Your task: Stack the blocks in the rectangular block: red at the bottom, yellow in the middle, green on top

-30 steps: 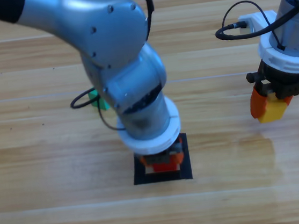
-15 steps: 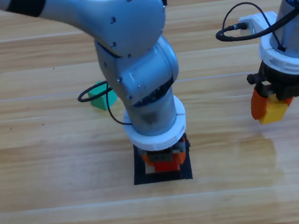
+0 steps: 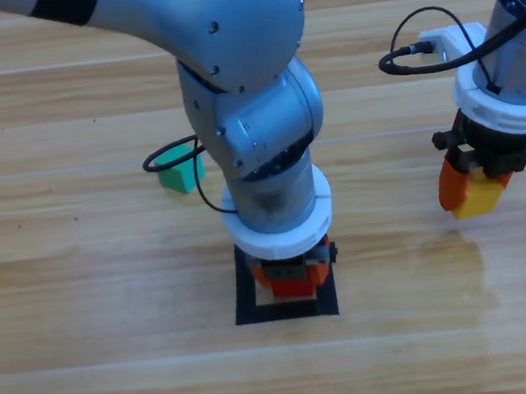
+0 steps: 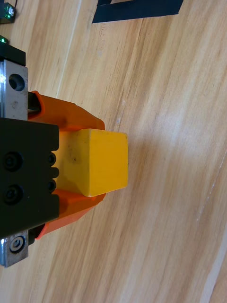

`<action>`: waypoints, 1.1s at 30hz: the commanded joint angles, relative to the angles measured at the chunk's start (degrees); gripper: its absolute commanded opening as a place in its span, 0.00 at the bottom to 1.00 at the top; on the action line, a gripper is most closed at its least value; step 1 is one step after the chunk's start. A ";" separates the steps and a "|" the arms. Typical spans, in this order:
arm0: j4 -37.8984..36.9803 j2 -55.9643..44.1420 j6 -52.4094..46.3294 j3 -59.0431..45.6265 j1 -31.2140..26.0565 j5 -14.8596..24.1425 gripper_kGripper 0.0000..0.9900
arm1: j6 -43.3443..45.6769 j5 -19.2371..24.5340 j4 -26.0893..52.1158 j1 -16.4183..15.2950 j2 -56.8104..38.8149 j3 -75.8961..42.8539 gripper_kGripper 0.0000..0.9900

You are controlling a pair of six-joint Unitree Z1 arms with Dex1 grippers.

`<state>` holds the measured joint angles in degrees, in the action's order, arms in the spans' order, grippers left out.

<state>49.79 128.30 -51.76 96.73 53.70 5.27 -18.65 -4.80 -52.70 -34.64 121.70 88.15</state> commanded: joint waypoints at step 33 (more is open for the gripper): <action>0.57 3.18 0.43 -1.72 1.76 1.32 0.00 | 1.16 -1.18 1.46 1.41 -4.19 -1.76 0.00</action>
<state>49.95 128.47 -51.69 96.43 53.70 5.75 -18.48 -4.95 -52.11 -34.64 121.70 87.89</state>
